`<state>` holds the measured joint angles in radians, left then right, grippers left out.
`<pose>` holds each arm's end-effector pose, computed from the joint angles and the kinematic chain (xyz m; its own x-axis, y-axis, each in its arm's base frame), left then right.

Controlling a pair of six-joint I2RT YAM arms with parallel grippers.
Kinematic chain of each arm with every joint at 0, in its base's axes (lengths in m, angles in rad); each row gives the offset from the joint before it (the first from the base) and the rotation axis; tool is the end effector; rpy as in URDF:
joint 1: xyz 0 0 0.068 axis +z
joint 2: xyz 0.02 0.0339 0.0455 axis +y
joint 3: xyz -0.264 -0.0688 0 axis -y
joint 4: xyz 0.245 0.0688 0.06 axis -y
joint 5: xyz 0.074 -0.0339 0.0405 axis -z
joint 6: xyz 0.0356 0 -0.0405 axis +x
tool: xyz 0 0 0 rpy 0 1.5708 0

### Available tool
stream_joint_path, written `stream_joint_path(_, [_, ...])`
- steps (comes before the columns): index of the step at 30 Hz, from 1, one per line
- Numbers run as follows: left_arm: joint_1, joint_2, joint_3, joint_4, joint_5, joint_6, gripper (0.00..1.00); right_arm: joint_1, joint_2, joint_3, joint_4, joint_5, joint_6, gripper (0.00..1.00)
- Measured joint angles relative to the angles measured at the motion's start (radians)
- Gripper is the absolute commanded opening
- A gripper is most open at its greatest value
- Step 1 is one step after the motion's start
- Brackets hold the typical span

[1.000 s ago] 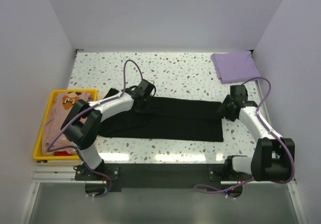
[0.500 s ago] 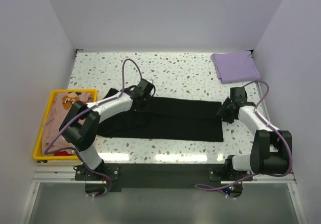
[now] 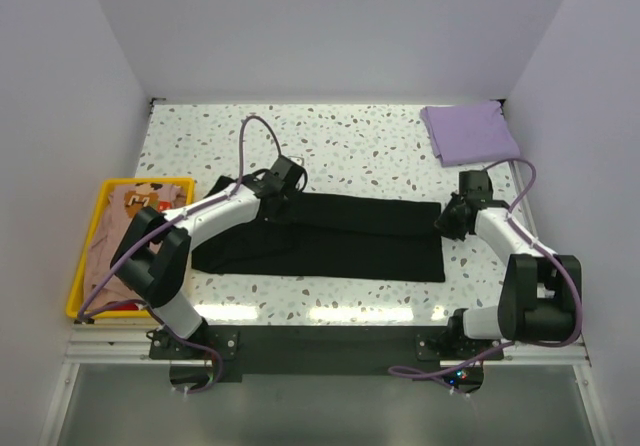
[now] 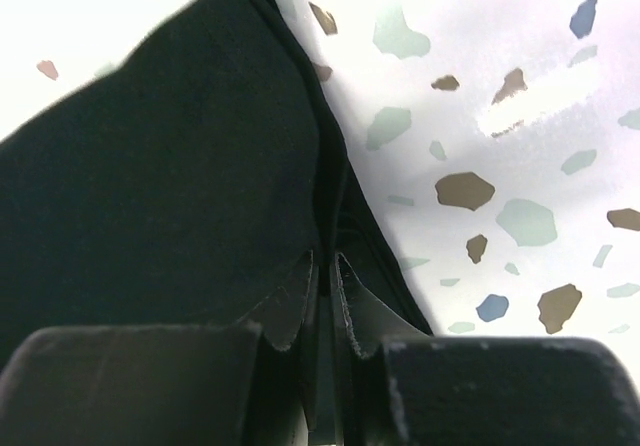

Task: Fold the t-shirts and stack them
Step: Fold the tshirt

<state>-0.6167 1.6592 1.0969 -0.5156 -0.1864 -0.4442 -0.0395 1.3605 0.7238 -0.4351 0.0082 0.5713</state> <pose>0.2764 -0.1879 0.2006 -0.8624 0.0938 -0.4974 0.1397 0.9886 -0.0559 0.2498 -0.0102 0.1780 -0.7146 0.5694 -0.4064 0.5109 0.8216 0.2527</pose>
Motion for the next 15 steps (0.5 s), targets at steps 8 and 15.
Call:
stream_joint_path(8, [0.0, -0.012, 0.006, -0.026, 0.0, 0.023, 0.0, -0.001, 0.076, 0.139, -0.005, -0.018, 0.01, 0.04])
stream_joint_path(15, [0.0, -0.012, 0.01, -0.033, 0.004, 0.044, 0.0, -0.008, 0.105, 0.2, 0.004, -0.032, 0.013, 0.02])
